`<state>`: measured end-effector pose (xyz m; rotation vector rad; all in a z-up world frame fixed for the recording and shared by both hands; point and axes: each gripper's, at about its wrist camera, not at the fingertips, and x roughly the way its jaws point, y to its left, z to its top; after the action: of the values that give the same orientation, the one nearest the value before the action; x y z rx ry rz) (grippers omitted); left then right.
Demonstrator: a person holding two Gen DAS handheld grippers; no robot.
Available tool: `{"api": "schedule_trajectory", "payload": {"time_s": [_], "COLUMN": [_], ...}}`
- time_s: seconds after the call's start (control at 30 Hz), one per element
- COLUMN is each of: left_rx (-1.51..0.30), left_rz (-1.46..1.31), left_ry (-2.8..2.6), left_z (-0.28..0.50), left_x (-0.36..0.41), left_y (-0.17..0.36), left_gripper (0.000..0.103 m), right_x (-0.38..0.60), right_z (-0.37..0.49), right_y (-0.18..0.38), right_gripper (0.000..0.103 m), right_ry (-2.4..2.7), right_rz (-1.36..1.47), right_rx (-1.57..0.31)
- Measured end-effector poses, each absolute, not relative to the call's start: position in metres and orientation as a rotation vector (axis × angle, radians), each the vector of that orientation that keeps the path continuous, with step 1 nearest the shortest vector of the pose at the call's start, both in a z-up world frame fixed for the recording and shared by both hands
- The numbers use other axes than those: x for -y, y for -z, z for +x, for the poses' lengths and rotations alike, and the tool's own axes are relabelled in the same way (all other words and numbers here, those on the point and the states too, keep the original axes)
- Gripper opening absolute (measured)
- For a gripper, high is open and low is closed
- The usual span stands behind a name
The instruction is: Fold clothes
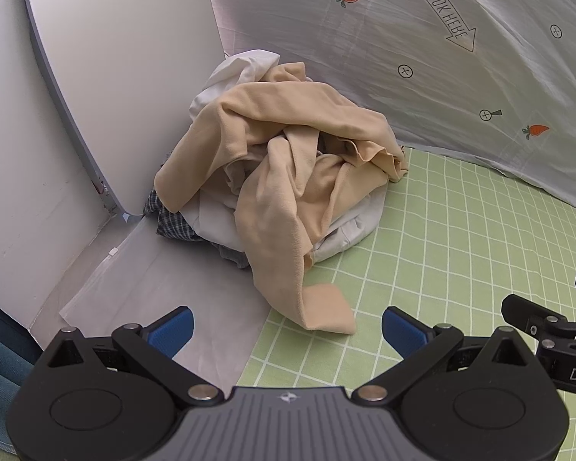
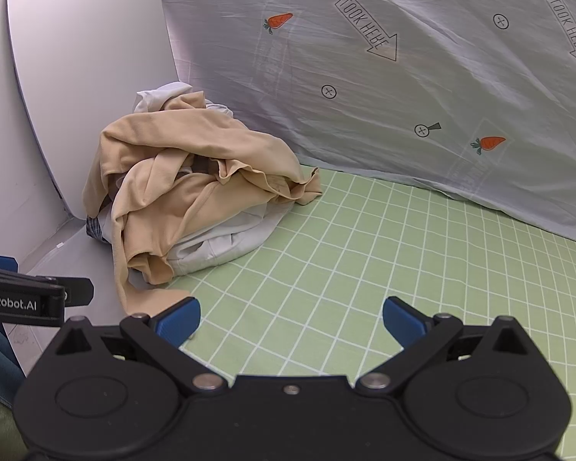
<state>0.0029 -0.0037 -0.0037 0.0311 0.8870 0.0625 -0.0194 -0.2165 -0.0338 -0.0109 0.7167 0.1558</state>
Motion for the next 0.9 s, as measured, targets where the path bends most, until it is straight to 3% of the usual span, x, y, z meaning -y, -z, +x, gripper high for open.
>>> {"api": "schedule_trajectory", "payload": {"time_s": [0.9], "left_rx": [-0.916], "left_rz": [0.027], "left_ry": [-0.075], "left_z": [0.007], "left_x": [0.0006], "left_y": [0.0093], "left_gripper": [0.103], "right_x": [0.2167], "right_z": [-0.0152], "right_y": [0.0396], "right_gripper": [0.102], "right_ry": [-0.142], "right_rz": [-0.002], "right_rx": [-0.735]}}
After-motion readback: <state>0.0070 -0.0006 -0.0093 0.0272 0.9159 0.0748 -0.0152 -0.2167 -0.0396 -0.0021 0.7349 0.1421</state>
